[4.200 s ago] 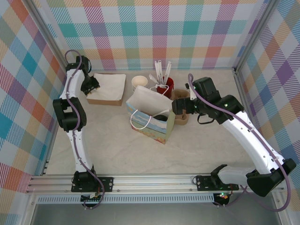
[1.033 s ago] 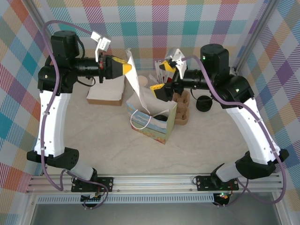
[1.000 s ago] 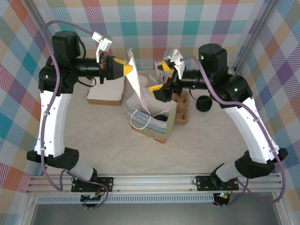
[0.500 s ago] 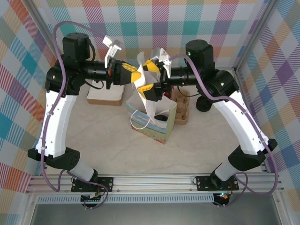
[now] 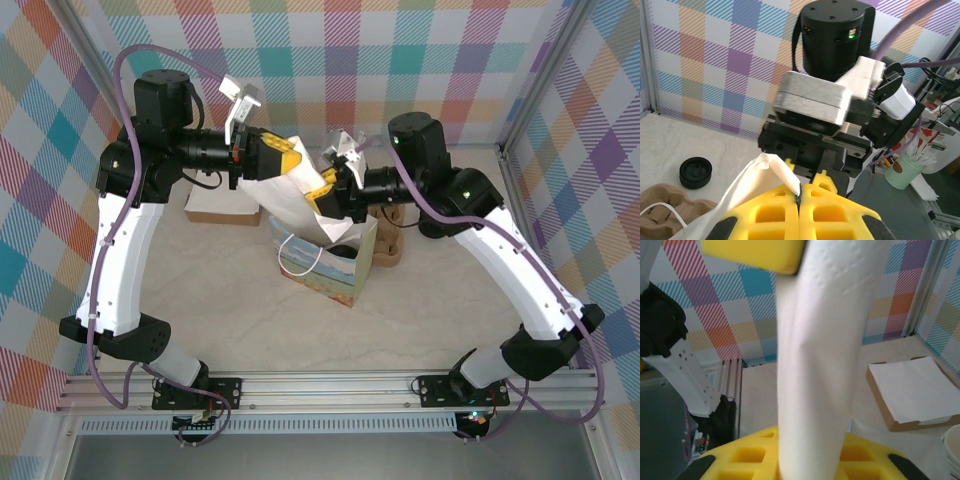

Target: Pack the takeout coffee

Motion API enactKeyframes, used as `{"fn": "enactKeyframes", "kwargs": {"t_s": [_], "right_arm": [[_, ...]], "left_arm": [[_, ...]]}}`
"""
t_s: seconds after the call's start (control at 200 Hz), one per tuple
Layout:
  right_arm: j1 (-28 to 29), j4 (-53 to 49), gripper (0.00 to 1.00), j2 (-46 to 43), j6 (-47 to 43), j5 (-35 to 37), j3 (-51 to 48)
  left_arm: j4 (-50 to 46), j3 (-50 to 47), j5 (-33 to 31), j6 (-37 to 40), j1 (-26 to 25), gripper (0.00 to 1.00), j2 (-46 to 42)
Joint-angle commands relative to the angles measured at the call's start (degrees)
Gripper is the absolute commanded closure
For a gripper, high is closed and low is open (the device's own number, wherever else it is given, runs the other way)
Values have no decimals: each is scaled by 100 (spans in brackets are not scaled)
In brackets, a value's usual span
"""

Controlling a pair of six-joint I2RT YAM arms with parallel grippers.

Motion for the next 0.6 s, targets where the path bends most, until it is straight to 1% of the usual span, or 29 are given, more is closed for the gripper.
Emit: {"fn": "enactKeyframes", "kwargs": {"t_s": [0.0, 0.035, 0.07, 0.125, 0.14, 0.17, 0.185, 0.235, 0.265, 0.325, 0.37, 0.495, 0.595], "right_arm": [[30, 192, 95, -271, 33, 181, -49], [28, 98, 100, -276, 34, 267, -6], [30, -42, 100, -268, 34, 352, 54], [30, -258, 100, -259, 42, 501, 178], [32, -330, 100, -254, 43, 543, 205], [32, -437, 100, -242, 38, 614, 270], [30, -498, 100, -242, 42, 653, 300], [34, -663, 100, -232, 43, 788, 376], [31, -742, 100, -232, 26, 878, 411], [30, -877, 100, -249, -61, 1044, 435], [30, -941, 100, -258, -146, 1190, 437], [30, -1187, 100, -186, -439, 1468, 537], [30, -1552, 100, 12, -693, 1719, 800]], "left_arm": [[93, 168, -90, 110, -80, 98, -48], [86, 173, -124, 105, -84, 94, -63], [87, 172, -173, 102, -85, 87, -82], [100, 166, -241, 105, -84, 81, -132], [100, 168, -259, 117, -85, 78, -148], [109, 171, -320, 134, -85, 67, -189], [109, 172, -354, 142, -85, 63, -211], [113, 146, -497, 183, -85, 55, -303], [101, 138, -642, 223, -85, 46, -364], [108, 41, -1017, 258, -85, 40, -533], [121, -100, -1332, 316, -85, 33, -703], [488, -965, -2456, 267, -85, 26, -1456], [841, -1953, -3372, 179, -85, 25, -2166]]}}
